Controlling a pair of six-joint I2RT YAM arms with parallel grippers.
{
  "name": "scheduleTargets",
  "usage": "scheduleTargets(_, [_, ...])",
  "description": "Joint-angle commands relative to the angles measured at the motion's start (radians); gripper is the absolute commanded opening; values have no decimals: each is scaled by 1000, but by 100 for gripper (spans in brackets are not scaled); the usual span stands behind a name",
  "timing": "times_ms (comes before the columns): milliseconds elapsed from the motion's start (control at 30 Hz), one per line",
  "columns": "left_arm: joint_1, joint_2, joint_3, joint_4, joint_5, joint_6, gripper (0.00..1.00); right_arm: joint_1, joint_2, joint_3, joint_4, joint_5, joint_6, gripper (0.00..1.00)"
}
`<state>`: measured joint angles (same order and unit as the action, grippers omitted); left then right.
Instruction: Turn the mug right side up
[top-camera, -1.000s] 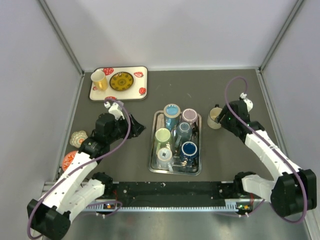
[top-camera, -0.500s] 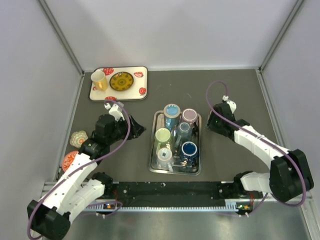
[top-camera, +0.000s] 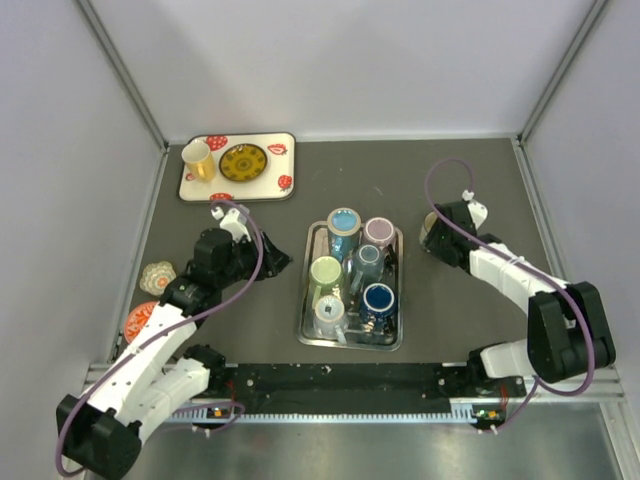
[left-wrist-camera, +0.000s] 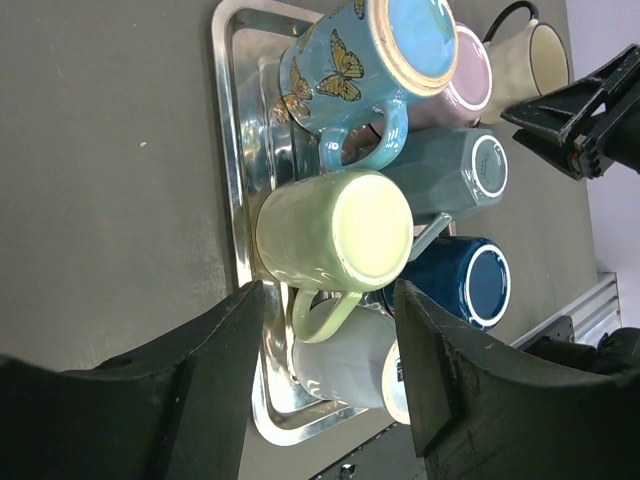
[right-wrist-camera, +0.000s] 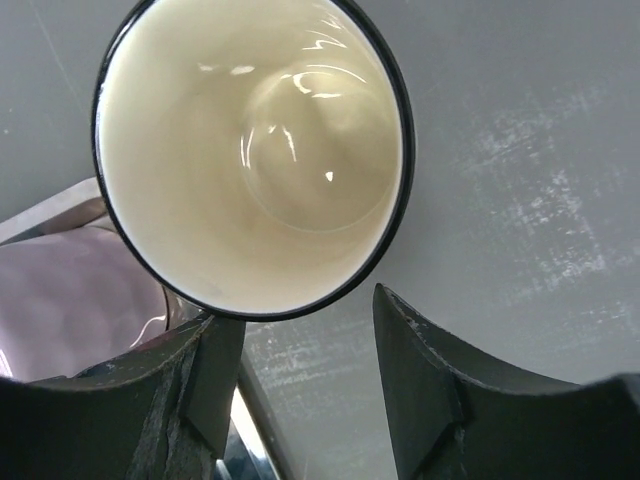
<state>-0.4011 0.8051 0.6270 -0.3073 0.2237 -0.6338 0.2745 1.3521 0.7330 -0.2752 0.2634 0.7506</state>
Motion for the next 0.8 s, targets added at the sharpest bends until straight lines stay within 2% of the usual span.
scheduleTargets(0, [-1,12,0,53,3,9,59,-24,2,19,19,60,-28,55])
scheduleTargets(567, [-1,19,2,53,0,20,59,-165,-79,17,-25,96,-40,59])
scheduleTargets(767, [-1,16,-1,48,-7,26,59,-170,-166,2,-13,39,-54,59])
